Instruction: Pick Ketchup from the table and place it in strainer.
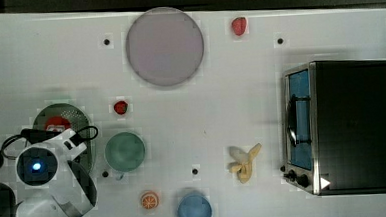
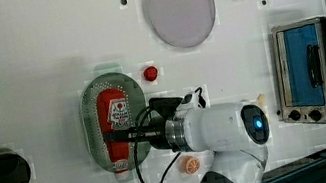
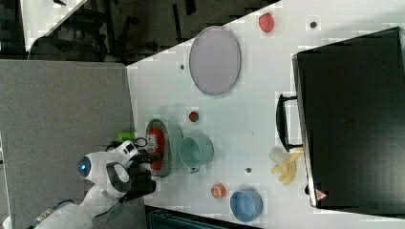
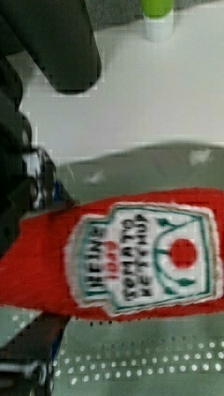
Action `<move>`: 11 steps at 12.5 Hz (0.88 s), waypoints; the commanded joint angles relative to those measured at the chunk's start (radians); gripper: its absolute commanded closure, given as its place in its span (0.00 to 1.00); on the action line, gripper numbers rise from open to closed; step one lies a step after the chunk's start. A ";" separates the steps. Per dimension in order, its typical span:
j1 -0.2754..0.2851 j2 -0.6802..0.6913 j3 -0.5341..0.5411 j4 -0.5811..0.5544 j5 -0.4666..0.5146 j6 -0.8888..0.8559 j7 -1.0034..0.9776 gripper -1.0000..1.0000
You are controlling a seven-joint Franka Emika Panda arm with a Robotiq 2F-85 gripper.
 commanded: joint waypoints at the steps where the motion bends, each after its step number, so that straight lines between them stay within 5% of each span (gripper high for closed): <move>1: -0.001 -0.061 0.013 0.022 -0.008 0.019 0.061 0.00; 4: -0.044 -0.147 0.001 0.022 0.005 -0.020 0.077 0.00; 11: -0.251 -0.458 -0.132 0.061 0.005 -0.383 0.077 0.00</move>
